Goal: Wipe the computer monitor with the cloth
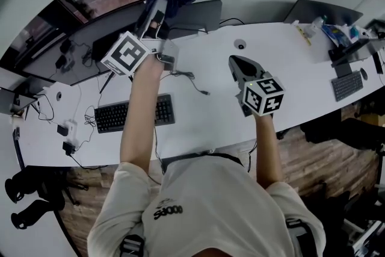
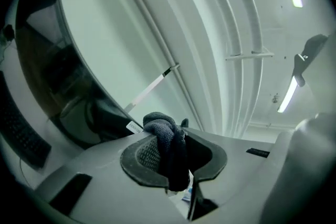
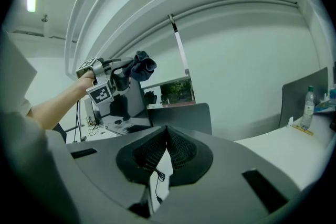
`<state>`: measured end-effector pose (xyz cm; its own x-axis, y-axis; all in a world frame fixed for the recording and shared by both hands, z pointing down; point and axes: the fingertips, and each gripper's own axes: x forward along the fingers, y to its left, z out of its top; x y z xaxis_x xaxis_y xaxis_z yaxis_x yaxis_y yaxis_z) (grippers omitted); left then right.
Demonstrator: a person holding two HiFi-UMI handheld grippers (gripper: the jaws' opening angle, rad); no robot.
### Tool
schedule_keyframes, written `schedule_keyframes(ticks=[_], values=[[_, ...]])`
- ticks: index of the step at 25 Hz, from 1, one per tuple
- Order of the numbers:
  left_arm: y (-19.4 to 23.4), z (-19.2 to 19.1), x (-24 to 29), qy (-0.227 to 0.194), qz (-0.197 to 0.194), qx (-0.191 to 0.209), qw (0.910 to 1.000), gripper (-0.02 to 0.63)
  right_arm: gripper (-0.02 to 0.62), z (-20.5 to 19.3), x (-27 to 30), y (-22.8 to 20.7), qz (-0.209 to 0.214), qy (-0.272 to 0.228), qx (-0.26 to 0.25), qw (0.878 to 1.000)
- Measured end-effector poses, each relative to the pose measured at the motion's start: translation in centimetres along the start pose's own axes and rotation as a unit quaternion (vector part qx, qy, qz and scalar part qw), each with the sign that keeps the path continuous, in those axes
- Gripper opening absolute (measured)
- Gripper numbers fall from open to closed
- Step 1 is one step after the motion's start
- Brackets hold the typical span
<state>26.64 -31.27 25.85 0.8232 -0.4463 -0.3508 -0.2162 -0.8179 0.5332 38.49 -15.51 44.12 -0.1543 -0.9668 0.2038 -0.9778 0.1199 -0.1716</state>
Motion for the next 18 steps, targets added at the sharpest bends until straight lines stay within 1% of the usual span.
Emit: schedule_keyframes(ticks=[2,5,8,10,12,15,18], values=[[0.2,0.5,-0.8,-0.006,0.014,0.031,0.9994,0.078,0.006,-0.8,0.3,-0.3,0.001,0.01,0.006,1.0],[0.3,0.3,-1.9,-0.006,0.008,0.086,0.9962,0.078,0.006,-2.2,0.4,-0.5,0.006,0.03,0.009,0.999],[1.1,-0.6,-3.6,0.009,0.024,0.136,0.9904,0.08,0.006,-2.9,0.4,-0.9,0.003,0.041,0.005,0.999],[1.6,-1.1,-5.5,0.024,0.038,0.168,0.9848,0.08,0.006,-3.2,0.8,-0.8,0.003,0.046,0.001,0.999],[2.2,-1.2,-8.0,0.046,0.059,0.209,0.975,0.08,0.006,-3.1,1.4,-0.1,0.005,0.047,-0.006,0.999],[3.4,-1.0,-12.5,0.087,0.113,0.275,0.951,0.08,0.006,-1.9,1.8,2.3,0.02,0.035,-0.021,0.999],[3.8,0.0,-17.5,0.118,0.16,0.307,0.9307,0.08,0.006,-0.1,2.3,5.6,0.04,0.02,-0.041,0.998]])
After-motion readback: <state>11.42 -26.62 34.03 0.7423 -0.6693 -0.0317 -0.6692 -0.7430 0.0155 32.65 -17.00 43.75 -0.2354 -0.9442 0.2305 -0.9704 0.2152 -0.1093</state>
